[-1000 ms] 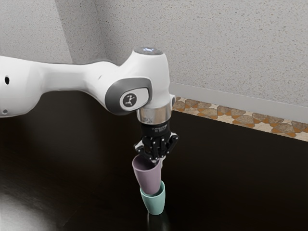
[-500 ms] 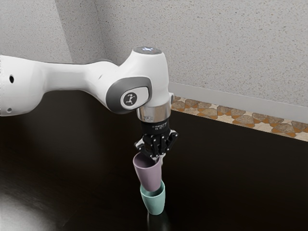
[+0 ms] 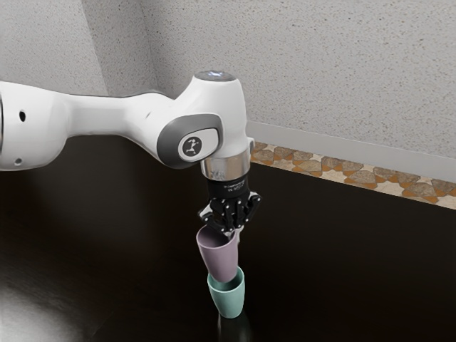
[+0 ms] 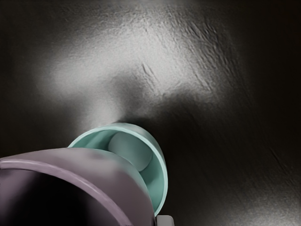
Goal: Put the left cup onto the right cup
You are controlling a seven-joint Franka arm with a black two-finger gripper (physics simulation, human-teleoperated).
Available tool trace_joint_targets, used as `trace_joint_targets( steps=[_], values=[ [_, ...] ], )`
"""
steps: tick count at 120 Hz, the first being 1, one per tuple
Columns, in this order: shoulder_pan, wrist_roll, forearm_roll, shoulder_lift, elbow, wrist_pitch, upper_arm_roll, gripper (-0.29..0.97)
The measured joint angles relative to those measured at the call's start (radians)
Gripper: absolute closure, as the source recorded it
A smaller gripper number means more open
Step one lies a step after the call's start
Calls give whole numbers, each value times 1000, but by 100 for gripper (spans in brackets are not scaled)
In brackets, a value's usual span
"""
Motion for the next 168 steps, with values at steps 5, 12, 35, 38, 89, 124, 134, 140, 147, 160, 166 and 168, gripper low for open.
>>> trace_joint_targets(
  steps=[5, 12, 35, 38, 89, 124, 134, 140, 147, 160, 166, 168],
  values=[
    [0, 1, 0, 2, 0, 1, 0, 79],
    [-1, 2, -1, 4, 0, 2, 0, 79],
    [-1, 5, -1, 15, -2, 14, 0, 79],
    [-1, 5, -1, 17, -3, 15, 0, 79],
    [7, 9, -1, 27, -7, 27, 5, 79],
    [6, 11, -1, 35, -11, 34, 5, 79],
    [6, 12, -1, 36, -12, 36, 5, 79],
    [6, 12, -1, 37, -13, 37, 5, 79],
    [6, 12, 0, 38, -17, 41, 5, 78],
    [6, 14, 3, 38, -23, 49, 5, 73],
    [6, 20, 5, 38, -27, 52, 5, 61],
    [6, 22, 6, 38, -28, 52, 5, 58]
  ],
)
